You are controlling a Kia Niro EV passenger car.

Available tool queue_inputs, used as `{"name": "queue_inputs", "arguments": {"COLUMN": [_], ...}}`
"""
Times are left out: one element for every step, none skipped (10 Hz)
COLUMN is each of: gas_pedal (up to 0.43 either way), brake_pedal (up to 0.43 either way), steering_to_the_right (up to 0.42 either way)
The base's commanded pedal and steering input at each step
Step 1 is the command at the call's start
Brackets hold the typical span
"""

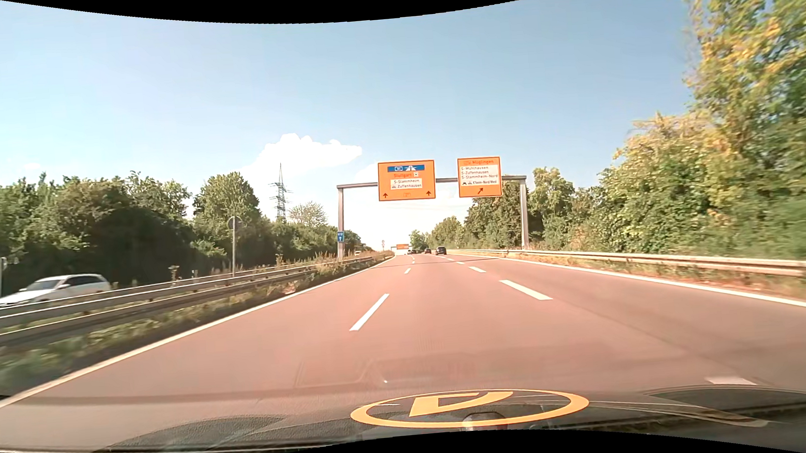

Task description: Follow the waypoints while adhering to traffic rules and regulations

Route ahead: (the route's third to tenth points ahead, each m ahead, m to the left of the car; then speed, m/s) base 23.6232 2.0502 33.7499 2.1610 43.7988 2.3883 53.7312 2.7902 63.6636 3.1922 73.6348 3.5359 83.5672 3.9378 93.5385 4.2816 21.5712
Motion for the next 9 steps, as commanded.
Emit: {"name": "queue_inputs", "arguments": {"gas_pedal": [0.220,0.220,0.220,0.220,0.220,0.228,0.240,0.248,0.260], "brake_pedal": [0.000,0.000,0.000,0.000,0.000,0.000,0.000,0.000,0.000], "steering_to_the_right": [-0.003,-0.003,-0.003,-0.003,-0.003,-0.003,-0.003,-0.003,-0.003]}}
